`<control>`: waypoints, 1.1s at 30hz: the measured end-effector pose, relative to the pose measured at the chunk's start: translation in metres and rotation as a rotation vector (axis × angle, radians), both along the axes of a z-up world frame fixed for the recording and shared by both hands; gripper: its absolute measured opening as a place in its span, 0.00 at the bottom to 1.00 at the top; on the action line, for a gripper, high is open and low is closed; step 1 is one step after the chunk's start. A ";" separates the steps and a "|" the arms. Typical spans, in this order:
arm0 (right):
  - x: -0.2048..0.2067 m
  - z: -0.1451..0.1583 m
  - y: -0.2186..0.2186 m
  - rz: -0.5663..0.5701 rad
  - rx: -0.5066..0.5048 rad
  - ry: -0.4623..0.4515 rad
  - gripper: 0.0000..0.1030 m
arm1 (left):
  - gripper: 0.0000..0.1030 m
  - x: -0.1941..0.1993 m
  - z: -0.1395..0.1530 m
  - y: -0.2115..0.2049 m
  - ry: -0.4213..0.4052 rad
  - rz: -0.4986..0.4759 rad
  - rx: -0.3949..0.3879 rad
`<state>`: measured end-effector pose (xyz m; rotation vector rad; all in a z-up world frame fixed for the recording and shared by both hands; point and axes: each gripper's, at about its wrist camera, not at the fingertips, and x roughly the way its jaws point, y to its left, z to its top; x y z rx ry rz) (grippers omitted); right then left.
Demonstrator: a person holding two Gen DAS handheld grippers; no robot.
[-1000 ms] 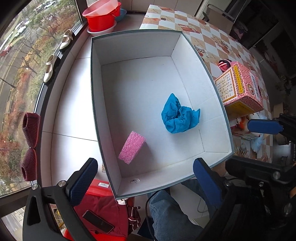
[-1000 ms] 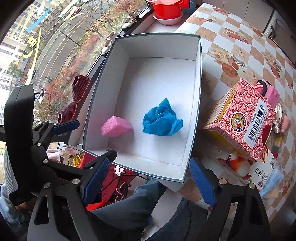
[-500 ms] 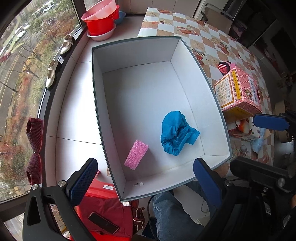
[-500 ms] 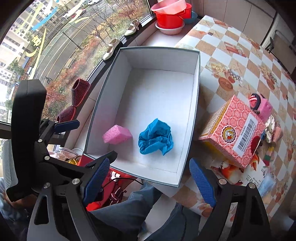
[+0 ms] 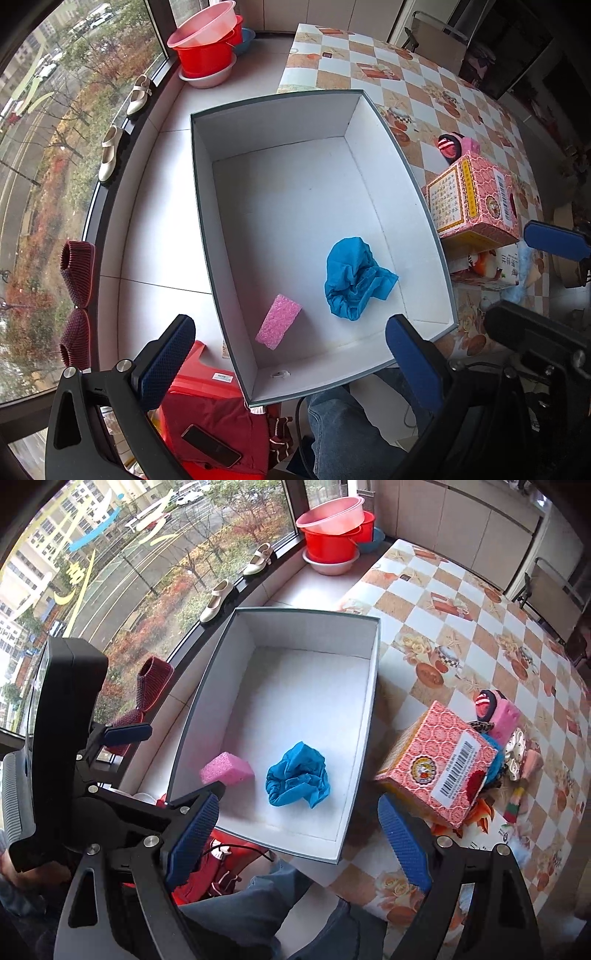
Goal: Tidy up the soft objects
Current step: 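Move both tools back from the box toward the pile of items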
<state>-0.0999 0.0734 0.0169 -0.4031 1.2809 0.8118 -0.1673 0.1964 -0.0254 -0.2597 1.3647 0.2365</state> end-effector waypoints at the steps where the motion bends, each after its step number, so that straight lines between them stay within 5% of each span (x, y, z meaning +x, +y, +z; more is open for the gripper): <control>1: 0.002 0.003 -0.003 -0.012 0.008 -0.006 0.87 | 1.00 0.001 0.001 0.000 0.001 0.000 -0.004; 19: 0.051 0.029 -0.119 -0.366 0.068 -0.058 0.87 | 1.00 0.075 0.038 -0.058 -0.055 -0.125 -0.049; 26: 0.076 0.005 -0.195 -0.556 0.052 0.023 0.87 | 1.00 0.116 0.046 -0.102 -0.062 -0.189 -0.057; 33: 0.102 -0.030 -0.240 -0.623 0.012 0.086 0.87 | 1.00 0.154 0.045 -0.139 -0.039 -0.220 -0.043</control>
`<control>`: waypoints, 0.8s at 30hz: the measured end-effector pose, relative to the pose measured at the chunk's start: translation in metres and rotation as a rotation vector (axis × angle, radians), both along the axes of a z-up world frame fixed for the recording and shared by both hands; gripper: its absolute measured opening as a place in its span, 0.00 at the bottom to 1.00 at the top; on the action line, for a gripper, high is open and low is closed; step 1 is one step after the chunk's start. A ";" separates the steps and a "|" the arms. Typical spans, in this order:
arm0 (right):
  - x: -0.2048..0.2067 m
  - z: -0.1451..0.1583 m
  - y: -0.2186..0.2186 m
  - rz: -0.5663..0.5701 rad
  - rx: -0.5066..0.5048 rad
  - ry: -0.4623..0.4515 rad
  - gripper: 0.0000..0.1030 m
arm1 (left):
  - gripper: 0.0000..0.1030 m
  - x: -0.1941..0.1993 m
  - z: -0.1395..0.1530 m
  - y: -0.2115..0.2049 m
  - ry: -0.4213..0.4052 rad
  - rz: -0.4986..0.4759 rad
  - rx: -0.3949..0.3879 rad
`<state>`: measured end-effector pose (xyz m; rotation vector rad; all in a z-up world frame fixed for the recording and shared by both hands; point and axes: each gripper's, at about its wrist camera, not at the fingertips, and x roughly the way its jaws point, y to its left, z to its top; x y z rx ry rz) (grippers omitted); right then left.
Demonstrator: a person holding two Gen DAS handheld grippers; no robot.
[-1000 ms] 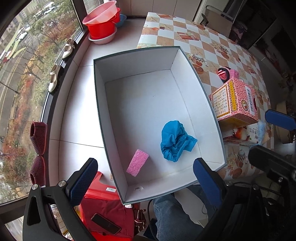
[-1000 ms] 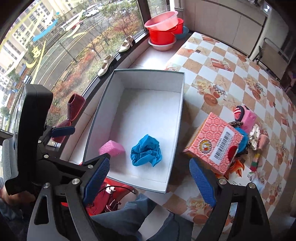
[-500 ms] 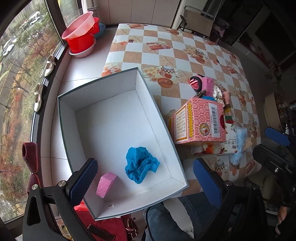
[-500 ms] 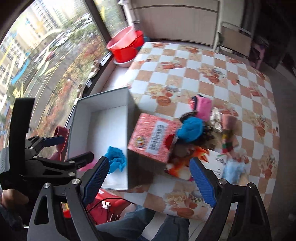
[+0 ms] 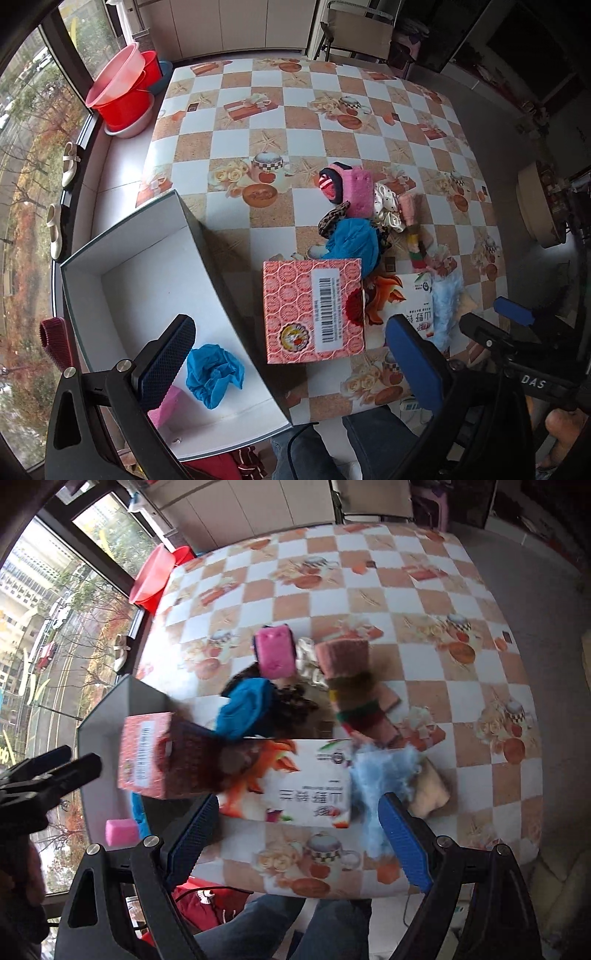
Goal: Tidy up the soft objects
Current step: 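Move both tools back from the box toward the pile of items, then grasp the striped knit glove with the right tool while the left tool grasps blue cloth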
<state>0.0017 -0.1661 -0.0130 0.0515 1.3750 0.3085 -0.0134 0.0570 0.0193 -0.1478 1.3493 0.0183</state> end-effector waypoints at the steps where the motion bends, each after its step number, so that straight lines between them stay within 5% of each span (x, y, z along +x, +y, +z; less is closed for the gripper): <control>1: 0.003 -0.005 -0.003 -0.001 -0.005 0.010 0.87 | 1.00 0.006 -0.001 -0.004 0.004 0.001 0.005; 14: 0.090 -0.097 -0.006 0.056 -0.042 0.148 0.87 | 1.00 0.080 -0.024 -0.040 0.079 0.092 0.029; 24: 0.128 -0.150 0.009 0.172 -0.092 0.165 0.87 | 1.00 0.110 -0.059 -0.069 0.169 0.084 0.104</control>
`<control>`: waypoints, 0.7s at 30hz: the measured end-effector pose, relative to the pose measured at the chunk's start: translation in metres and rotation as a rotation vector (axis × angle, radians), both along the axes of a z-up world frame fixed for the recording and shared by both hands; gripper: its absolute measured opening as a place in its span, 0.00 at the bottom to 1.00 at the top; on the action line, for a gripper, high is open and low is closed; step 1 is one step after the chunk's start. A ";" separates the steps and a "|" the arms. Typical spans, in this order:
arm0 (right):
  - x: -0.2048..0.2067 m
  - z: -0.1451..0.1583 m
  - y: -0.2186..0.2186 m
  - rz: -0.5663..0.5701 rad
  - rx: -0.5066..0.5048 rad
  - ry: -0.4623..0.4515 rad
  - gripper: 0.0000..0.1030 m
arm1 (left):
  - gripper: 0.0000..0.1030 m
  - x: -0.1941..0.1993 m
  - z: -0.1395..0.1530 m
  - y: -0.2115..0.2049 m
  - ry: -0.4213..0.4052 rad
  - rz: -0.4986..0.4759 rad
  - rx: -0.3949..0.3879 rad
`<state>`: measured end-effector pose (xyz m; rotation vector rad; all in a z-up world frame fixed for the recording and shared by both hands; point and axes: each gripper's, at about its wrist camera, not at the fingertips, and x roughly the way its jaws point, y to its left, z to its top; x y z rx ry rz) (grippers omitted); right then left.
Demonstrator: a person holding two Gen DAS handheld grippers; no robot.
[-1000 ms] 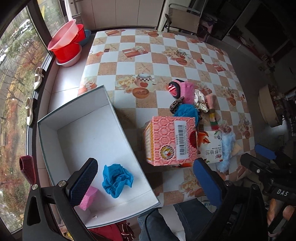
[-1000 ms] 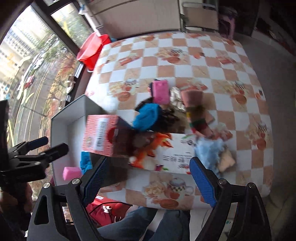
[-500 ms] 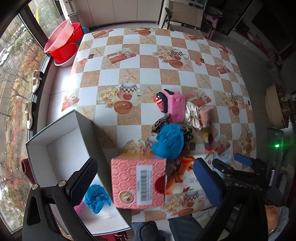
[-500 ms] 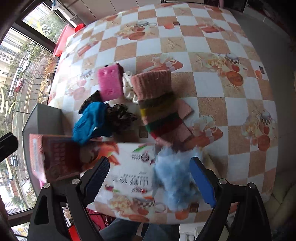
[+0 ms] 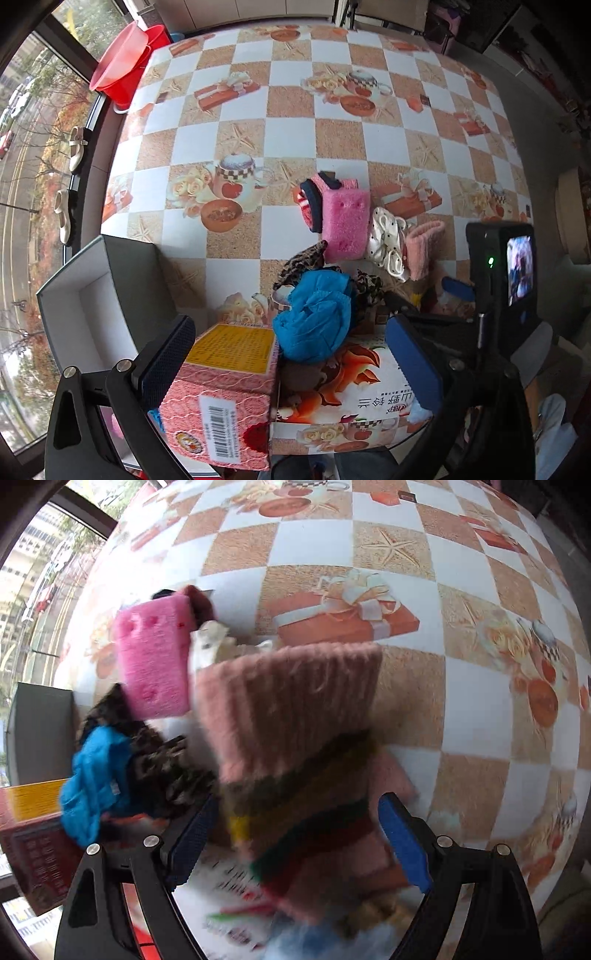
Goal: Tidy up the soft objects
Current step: 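Grasp the striped knit glove with the right tool while the left tool grasps blue cloth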
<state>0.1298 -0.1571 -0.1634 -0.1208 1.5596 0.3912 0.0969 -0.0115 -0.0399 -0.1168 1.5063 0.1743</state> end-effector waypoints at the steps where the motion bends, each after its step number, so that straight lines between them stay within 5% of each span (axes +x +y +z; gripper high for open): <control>1: 0.002 -0.002 -0.003 -0.001 -0.002 -0.002 0.86 | 1.00 0.001 -0.005 -0.004 0.014 -0.007 0.003; 5: 0.007 -0.002 -0.028 -0.046 0.033 0.001 0.76 | 1.00 0.006 -0.027 -0.023 0.071 -0.046 0.028; 13: 0.018 0.001 -0.073 -0.128 0.155 0.038 0.19 | 1.00 0.017 -0.070 -0.049 0.160 -0.120 0.119; 21: 0.016 0.026 -0.122 -0.225 0.299 0.012 0.19 | 0.87 0.018 -0.096 -0.053 0.259 -0.136 0.145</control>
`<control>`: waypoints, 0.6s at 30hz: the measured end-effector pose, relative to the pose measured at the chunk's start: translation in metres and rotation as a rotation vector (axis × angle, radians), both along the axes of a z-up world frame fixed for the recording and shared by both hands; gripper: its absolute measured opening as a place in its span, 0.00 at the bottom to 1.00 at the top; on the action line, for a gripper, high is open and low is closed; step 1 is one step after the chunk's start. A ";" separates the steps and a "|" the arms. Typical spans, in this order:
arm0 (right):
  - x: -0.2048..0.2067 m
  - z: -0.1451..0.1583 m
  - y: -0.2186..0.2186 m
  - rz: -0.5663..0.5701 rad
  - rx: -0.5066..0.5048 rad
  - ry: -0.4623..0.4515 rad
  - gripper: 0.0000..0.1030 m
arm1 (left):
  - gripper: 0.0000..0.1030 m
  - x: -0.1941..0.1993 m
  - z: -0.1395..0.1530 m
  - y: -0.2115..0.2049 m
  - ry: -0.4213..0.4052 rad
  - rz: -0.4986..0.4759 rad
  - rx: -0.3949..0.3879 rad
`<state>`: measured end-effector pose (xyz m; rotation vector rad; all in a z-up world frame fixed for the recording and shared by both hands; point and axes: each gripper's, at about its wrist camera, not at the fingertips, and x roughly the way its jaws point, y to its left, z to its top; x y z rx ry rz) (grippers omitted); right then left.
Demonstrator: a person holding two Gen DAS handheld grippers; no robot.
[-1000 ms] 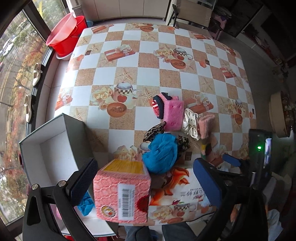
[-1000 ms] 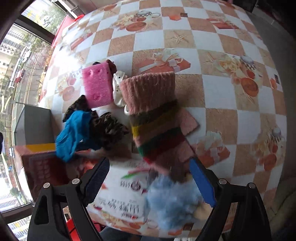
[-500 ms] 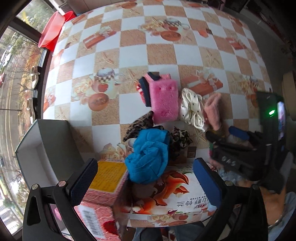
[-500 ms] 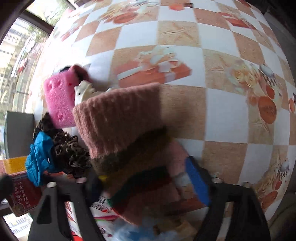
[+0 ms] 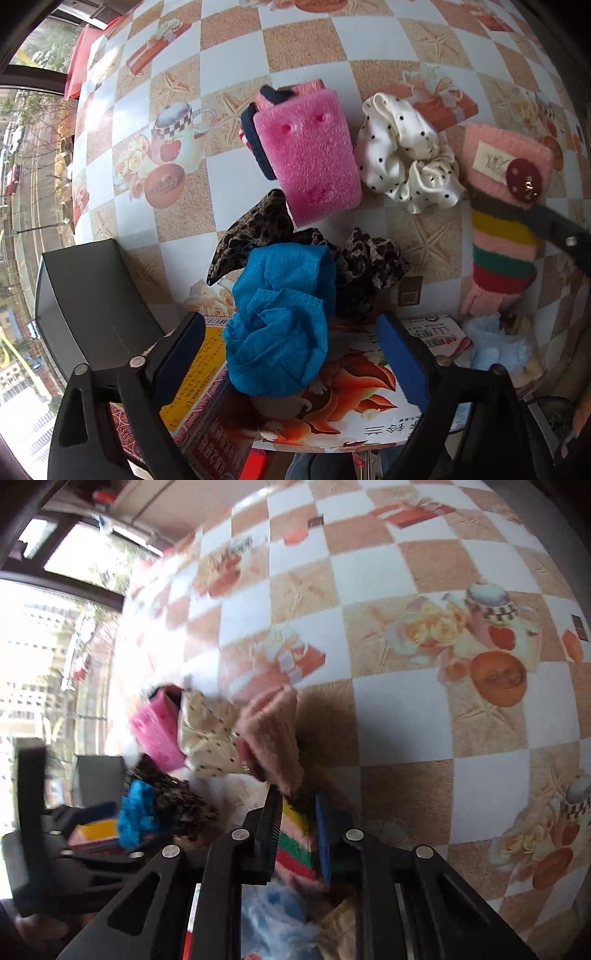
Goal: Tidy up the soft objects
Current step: 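Grasp the striped knit glove with the right tool while the left tool grasps blue cloth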
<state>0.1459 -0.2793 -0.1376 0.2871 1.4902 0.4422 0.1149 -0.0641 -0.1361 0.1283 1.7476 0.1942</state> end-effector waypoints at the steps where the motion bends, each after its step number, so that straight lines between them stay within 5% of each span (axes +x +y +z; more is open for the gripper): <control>1: 0.000 0.005 -0.004 -0.011 0.009 -0.006 0.19 | 0.83 0.000 -0.001 0.000 0.006 0.003 0.002; 4: -0.001 0.018 -0.021 -0.041 0.049 -0.017 0.19 | 0.58 -0.002 -0.004 0.001 0.020 0.022 -0.009; 6: 0.003 0.024 -0.024 -0.054 0.067 -0.026 0.19 | 0.33 -0.004 -0.005 0.003 0.028 0.041 -0.014; 8: 0.001 0.030 -0.023 -0.065 0.086 -0.032 0.19 | 0.25 -0.005 -0.004 0.003 0.016 0.038 -0.033; 16: 0.001 0.021 -0.026 -0.078 0.082 0.013 0.23 | 0.23 -0.012 0.023 -0.001 -0.086 0.018 -0.094; 17: 0.001 0.014 -0.026 -0.070 0.054 0.029 0.31 | 0.22 -0.012 0.024 -0.001 -0.088 0.021 -0.095; 18: 0.002 0.011 -0.017 -0.065 0.030 0.034 0.54 | 0.23 -0.013 0.025 -0.001 -0.093 0.029 -0.100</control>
